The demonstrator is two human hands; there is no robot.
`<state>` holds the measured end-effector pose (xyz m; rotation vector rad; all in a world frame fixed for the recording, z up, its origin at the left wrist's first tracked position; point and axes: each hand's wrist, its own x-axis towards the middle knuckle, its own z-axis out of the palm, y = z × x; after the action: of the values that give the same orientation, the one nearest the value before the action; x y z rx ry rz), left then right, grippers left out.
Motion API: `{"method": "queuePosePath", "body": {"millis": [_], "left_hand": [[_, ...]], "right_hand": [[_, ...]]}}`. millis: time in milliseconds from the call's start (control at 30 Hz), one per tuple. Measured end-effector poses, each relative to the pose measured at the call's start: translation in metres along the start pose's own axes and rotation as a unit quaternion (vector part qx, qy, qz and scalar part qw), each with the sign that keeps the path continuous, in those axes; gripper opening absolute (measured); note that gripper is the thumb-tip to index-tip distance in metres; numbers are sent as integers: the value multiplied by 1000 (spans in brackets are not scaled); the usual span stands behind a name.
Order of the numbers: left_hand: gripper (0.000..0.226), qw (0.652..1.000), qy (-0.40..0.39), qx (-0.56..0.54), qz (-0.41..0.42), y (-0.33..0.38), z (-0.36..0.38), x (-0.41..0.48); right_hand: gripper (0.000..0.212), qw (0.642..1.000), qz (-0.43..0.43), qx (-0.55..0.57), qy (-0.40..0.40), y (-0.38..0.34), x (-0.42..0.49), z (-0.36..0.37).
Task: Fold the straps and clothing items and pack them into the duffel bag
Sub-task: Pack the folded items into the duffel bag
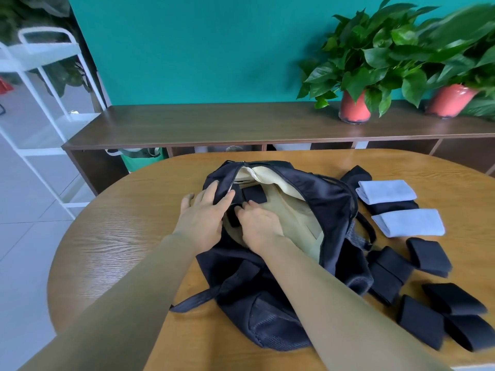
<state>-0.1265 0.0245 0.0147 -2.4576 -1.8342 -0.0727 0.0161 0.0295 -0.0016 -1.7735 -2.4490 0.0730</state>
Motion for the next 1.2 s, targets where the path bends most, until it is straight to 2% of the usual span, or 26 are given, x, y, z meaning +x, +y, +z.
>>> {"method": "queuePosePath", "body": {"millis": [200, 400, 500, 600, 667, 733, 867, 933, 1033, 1200], "left_hand": [[73, 1000, 9, 20, -13, 21, -23, -9], [74, 999, 23, 27, -2, 52, -39, -16], [73, 999, 25, 25, 7, 75, -41, -16], [73, 999, 26, 27, 18, 98, -45, -15], [74, 999, 26, 32, 24, 110, -47, -15], [75, 999, 20, 36, 26, 119, -48, -16], [76, 999, 12, 38, 32, 130, -48, -21], [76, 999, 11, 40, 32, 132, -49, -24], [76, 998, 12, 47, 30, 130, -51, -26], [75, 998, 3, 68, 17, 124, -54, -30]], "right_hand": [[27, 998, -15, -14, 63, 19, -37, -40], [23, 965, -5, 45, 258, 71, -95, -56], [20, 952, 29, -1, 306, 109, -132, -61], [22, 961, 130, -15, 245, 139, -172, -62], [19, 968, 193, -41, 153, 158, -193, -52], [17, 973, 218, -36, 73, 169, -209, -46], [17, 983, 169, -13, 64, 168, -223, -33], [30, 987, 147, -34, 49, 164, -223, -27], [39, 984, 173, -42, 19, 158, -219, -24], [25, 981, 182, -65, -2, 149, -208, -30]]}}
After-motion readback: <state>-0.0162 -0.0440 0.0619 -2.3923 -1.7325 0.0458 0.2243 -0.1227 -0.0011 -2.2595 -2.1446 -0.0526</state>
